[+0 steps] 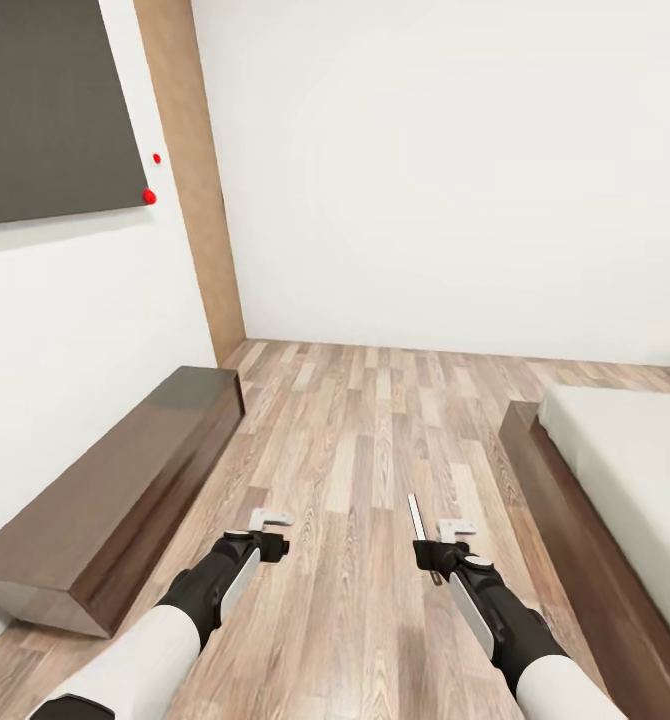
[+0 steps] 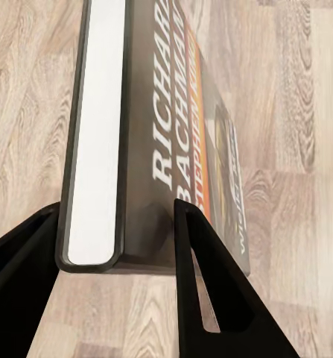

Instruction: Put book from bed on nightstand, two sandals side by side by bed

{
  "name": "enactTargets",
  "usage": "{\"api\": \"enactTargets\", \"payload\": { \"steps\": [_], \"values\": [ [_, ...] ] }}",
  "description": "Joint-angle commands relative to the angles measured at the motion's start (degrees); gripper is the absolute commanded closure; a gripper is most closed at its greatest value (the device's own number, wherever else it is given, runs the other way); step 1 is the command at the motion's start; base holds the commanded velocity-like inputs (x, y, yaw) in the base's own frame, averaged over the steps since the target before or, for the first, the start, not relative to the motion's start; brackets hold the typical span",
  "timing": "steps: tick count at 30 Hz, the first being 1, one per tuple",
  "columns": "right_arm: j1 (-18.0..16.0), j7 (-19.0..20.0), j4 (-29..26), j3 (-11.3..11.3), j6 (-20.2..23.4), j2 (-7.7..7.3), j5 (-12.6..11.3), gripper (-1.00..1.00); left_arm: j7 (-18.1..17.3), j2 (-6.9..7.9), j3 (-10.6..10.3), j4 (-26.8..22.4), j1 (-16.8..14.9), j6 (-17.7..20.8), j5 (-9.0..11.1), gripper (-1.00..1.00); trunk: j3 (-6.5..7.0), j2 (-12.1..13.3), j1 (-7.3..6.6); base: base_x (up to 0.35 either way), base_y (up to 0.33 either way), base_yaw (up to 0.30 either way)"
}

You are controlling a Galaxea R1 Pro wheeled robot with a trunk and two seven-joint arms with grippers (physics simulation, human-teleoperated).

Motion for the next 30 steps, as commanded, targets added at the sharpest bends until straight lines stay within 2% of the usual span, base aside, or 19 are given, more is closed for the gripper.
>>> {"api": "enactTargets", "payload": {
  "steps": [1,16,21,24,30],
  "values": [
    [0.0,-0.3,-0.1,0.2,0.2,-0.02,-0.6,1.00,0.5,0.06,-0.4,-0.1,0.0,0.3,0.6,-1.00,-0.05,0.0,0.03,0.338,0.088,-0.286],
    [0.0,-0.3,-0.1,0.2,0.3,-0.02,-0.6,1.00,0.4,0.06,-0.8,-0.2,0.0,0.3,0.8,-1.00,-0.05,0.0,0.03,0.338,0.088,-0.275],
    [0.0,-0.3,-0.1,0.2,0.3,-0.02,-0.5,1.00,-0.2,0.05,-1.1,-1.5,0.0,0.2,1.0,-1.00,-0.05,0.0,0.03,0.273,0.062,-0.092],
    [0.0,-0.3,-0.1,0.2,0.3,-0.02,-0.6,1.00,-0.4,0.09,-1.6,-4.1,0.0,0.2,1.1,-1.00,-0.05,0.0,0.03,0.093,0.014,-0.024],
    [0.0,-0.3,-0.1,0.2,0.3,-0.02,-0.6,1.00,-0.6,0.47,-1.7,-6.0,0.1,0.3,1.7,-1.00,-0.05,0.0,0.03,0.151,-0.167,-0.004]
  ]
}}
